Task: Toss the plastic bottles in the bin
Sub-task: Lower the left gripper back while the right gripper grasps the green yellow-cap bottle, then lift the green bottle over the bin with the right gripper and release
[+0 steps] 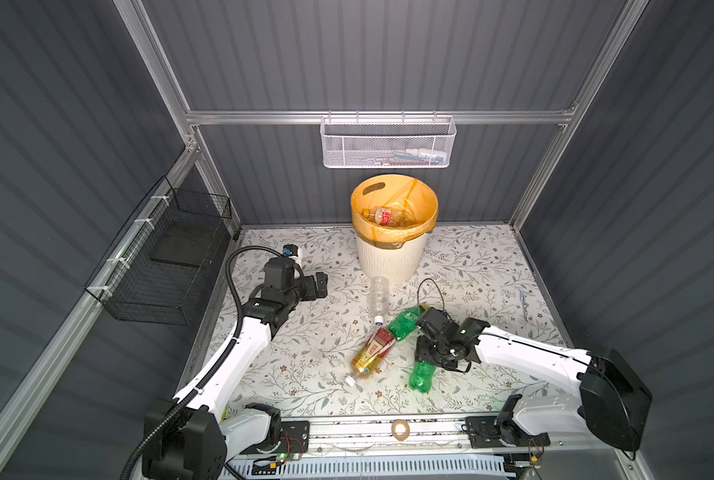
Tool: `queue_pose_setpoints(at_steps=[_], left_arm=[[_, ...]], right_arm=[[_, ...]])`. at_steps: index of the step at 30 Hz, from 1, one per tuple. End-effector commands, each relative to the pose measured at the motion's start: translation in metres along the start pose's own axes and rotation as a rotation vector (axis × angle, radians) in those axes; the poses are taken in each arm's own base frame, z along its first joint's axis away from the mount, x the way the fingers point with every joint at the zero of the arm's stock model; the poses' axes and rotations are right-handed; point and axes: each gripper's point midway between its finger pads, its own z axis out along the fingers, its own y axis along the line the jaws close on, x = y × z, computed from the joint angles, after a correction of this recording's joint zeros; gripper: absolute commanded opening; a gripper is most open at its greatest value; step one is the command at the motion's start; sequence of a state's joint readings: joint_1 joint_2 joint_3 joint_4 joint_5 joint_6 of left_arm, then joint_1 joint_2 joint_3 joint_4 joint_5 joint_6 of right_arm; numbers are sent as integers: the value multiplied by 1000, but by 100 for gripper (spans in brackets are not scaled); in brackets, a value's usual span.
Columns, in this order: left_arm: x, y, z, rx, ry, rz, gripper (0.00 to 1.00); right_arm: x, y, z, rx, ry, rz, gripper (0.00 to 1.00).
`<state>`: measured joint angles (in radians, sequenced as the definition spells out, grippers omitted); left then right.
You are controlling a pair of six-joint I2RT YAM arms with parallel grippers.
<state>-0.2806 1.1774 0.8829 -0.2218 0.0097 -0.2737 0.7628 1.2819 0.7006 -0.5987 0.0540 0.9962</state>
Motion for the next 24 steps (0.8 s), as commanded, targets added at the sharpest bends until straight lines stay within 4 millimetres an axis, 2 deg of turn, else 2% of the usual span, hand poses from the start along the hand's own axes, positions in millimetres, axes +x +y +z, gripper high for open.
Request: queue_pose_setpoints(at_steps=[1,6,8,10,12,16,24], left_arm=[[-12,-8,1,32,-20,3,100],[-14,-11,4,46,-15,-3,100],[-13,-11,4,43,-12,-4,100],[-12,-10,4,40,-7,-4,100],[-10,-9,2,35,-5,-3,100],[-4,-7,1,28,-1,-9,99],[-1,-5,-2,20,7,4,100]], right_arm=[[-16,-31,1,43,-33,54,65],[-55,-65,3,62,-81,132,69],[-67,-69,2,54,-87,148,77],[-74,-68,0,50,-89,144,89],[-74,-64,-1,33,-78,132,94],[-61,-67,6,15,-54,173,97],[-45,-65,4,-25,-56,263,94]])
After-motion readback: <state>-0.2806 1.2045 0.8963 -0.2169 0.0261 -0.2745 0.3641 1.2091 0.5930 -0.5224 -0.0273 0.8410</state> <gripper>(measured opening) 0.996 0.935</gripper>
